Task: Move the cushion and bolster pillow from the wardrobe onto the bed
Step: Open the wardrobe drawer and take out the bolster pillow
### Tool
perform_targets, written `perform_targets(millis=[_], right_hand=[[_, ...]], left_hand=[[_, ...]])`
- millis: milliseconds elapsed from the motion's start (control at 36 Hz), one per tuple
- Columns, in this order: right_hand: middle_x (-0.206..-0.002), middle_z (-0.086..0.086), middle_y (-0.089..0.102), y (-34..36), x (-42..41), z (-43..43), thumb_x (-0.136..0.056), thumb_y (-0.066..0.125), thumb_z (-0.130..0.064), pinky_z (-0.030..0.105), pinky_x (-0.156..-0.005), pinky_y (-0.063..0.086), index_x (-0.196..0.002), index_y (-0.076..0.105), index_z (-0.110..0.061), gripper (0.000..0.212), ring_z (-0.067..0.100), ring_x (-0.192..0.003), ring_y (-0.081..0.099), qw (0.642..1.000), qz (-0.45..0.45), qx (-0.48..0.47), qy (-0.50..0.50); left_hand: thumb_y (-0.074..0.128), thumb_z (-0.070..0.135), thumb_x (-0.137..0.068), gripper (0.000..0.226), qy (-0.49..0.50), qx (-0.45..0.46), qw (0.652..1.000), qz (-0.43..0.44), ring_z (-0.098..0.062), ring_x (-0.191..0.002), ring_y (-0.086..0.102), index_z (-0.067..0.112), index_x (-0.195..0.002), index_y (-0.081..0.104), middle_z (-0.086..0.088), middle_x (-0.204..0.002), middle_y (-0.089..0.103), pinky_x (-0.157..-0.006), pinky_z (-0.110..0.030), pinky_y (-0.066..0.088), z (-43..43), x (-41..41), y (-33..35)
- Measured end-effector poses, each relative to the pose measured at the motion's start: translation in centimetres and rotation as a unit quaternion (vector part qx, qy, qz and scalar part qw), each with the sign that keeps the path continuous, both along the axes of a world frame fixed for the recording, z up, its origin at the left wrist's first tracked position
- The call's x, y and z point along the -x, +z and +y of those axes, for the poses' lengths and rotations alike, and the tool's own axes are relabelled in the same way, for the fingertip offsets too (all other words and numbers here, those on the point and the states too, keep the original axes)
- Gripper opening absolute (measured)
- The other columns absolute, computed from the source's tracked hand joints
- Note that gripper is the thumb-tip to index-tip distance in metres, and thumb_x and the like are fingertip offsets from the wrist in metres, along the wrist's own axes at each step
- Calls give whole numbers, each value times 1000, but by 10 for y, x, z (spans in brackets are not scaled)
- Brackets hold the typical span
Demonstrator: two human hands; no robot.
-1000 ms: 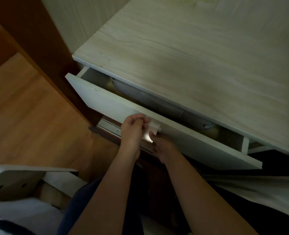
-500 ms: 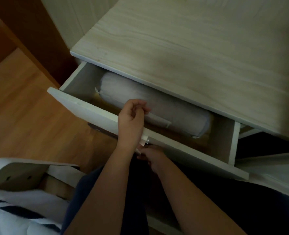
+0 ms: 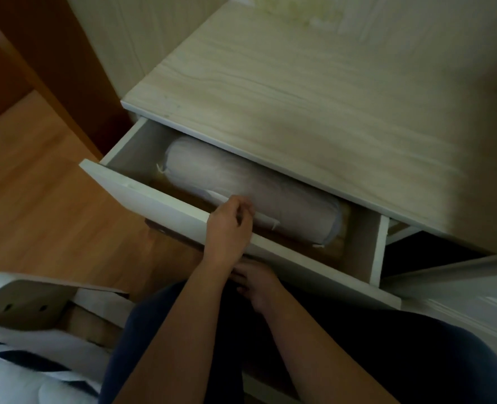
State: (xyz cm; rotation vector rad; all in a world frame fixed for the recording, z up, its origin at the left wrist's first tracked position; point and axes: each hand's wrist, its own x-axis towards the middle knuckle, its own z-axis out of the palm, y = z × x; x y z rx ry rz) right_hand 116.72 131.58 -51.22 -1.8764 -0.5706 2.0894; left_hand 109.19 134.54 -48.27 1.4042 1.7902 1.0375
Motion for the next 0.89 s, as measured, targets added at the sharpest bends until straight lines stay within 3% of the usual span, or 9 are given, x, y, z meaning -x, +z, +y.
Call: perform_targets(millis=[111,222,333,444,583,694,750,833,889], right_hand=[[-125,3,60,7,-18,-3,-90,54,-17,32,-91,41,-124,55,-16,34,16,-111,55,1000,1,1,-14],[-120,1,64,23,-36,-4,-91,53,-22,32,-87,41,-119,58,-16,30,16,-106,58,999,53,-6,4],[-99,-3,72,47,-61,2,-91,49,-24,26,-75,42,-107,64,-17,23,11,-91,64,991,130,-27,32],[-76,-3,76,66,-91,20,-91,47,-19,22,-63,47,-90,67,-15,21,9,-71,70,982,164,-89,-8],[-80,-2,70,69,-120,48,-94,40,-15,24,-69,42,-86,62,-16,23,11,-76,64,983,89,-153,-57],[-85,-1,69,54,-132,61,-93,44,-16,30,-78,46,-97,63,-14,19,15,-81,64,983,18,-161,-90],[-83,1,67,47,-134,67,-92,47,-16,28,-68,48,-103,62,-11,19,15,-78,62,981,-12,-159,-110],[-79,2,61,39,-133,72,-92,47,-14,20,-46,43,-106,57,-9,17,14,-69,58,975,-62,-168,-130],[-94,9,62,30,-133,76,-92,45,-14,22,-46,42,-116,52,-5,26,18,-77,57,970,-85,-179,-138]], left_hand=[[48,16,-93,16,-59,16,989,134,-18,-77,61,14,-98,63,-4,-86,68,-85,-29,40,1,-6,-1],[45,19,-93,20,-62,30,976,209,-21,-89,63,19,-100,64,-2,-92,72,-79,-29,27,5,-9,-4],[45,20,-92,21,-32,58,982,176,-23,-89,64,22,-100,64,-2,-92,74,-83,-31,29,8,-13,-3],[44,27,-92,23,-37,117,975,183,-27,-100,62,23,-106,62,-7,-99,72,-85,-31,28,16,-24,-3],[47,35,-91,29,-113,166,961,191,-29,-106,59,19,-113,57,-9,-112,67,-86,-32,39,21,-58,-1],[49,32,-91,36,-134,201,961,138,-29,-111,56,13,-121,50,-12,-122,61,-89,-33,42,26,-82,0],[49,29,-91,41,-129,218,960,121,-30,-115,53,8,-126,45,-14,-127,56,-90,-34,41,30,-89,0],[49,25,-91,41,-101,228,963,105,-31,-114,52,3,-125,42,-17,-128,50,-81,-30,35,34,-92,-1],[49,22,-92,42,-80,222,966,109,-32,-112,52,2,-126,39,-18,-129,45,-78,-29,33,36,-93,-2]])
